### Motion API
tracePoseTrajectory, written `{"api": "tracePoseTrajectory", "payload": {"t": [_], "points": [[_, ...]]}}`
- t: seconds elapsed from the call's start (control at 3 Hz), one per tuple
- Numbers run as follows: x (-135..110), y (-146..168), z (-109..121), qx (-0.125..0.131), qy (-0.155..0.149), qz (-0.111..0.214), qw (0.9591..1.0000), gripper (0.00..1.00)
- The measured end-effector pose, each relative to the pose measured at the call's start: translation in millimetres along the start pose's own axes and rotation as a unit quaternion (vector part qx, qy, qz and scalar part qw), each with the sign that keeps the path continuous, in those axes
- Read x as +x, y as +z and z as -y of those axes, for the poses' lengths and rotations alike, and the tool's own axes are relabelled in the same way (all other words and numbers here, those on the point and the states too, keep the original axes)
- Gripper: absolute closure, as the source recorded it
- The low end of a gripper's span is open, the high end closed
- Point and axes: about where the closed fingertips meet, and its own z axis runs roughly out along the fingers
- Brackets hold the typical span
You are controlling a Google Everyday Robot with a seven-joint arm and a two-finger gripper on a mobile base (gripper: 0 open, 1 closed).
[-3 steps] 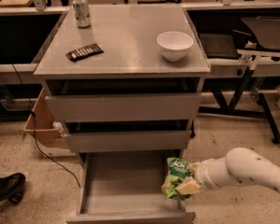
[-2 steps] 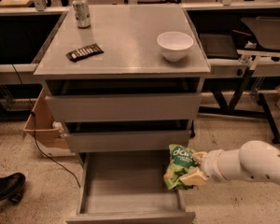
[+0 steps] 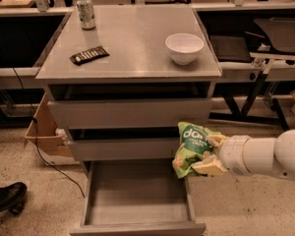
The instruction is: Pick green rice chip bag from bottom drawer and place on counter
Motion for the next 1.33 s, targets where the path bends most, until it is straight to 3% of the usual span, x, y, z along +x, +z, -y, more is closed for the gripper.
{"api": "tracePoseTrajectory", "payload": {"t": [0.67,1.0,1.33], "points": [[-14,-4,-1,-0.005,-0.01,0.01,0.9999,1.0],[-54,-33,7,0.004,-0.034,0.048,0.9982,1.0],[-130,-84,35,0.036,-0.083,0.118,0.9889,1.0]]}}
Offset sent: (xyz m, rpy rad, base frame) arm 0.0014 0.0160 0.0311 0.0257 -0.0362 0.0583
